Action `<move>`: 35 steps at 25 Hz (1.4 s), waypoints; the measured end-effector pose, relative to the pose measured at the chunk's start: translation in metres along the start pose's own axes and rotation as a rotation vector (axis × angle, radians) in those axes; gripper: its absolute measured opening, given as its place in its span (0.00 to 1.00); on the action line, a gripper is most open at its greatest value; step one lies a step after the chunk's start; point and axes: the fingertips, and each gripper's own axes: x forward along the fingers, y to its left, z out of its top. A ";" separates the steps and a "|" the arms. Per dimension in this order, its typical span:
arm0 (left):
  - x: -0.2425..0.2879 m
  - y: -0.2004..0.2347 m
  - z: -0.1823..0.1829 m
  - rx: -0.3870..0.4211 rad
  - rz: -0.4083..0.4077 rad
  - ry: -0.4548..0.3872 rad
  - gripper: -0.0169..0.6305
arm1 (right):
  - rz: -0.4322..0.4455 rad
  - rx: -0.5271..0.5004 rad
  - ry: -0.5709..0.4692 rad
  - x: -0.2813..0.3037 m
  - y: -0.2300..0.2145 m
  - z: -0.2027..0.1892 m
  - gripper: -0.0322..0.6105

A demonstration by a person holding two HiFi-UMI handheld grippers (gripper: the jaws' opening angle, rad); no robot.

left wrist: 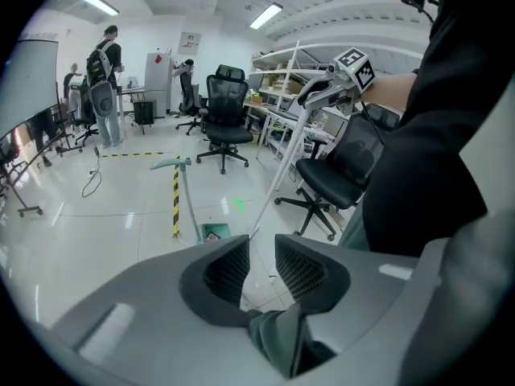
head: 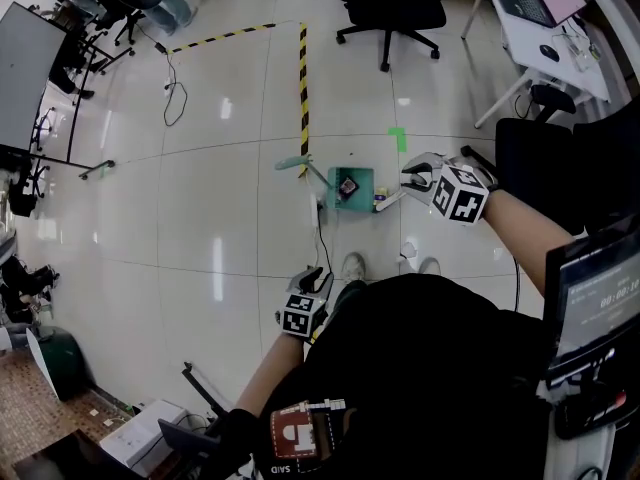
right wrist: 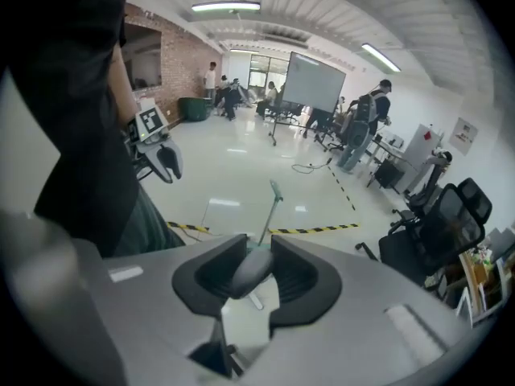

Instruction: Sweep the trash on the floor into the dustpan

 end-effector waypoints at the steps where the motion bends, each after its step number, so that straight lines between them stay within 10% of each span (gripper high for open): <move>1: 0.001 -0.001 0.000 -0.001 -0.003 -0.005 0.19 | 0.019 -0.027 0.027 -0.004 0.003 -0.006 0.19; 14: -0.016 0.018 -0.019 -0.099 0.055 -0.070 0.18 | 0.166 -0.413 0.377 -0.036 -0.011 -0.047 0.19; 26: -0.039 0.040 -0.047 -0.182 0.111 -0.085 0.18 | 0.164 -0.718 0.249 0.053 0.009 0.049 0.19; 35: -0.034 0.041 -0.037 -0.156 0.093 -0.087 0.18 | 0.100 -0.680 0.294 0.034 -0.005 0.027 0.19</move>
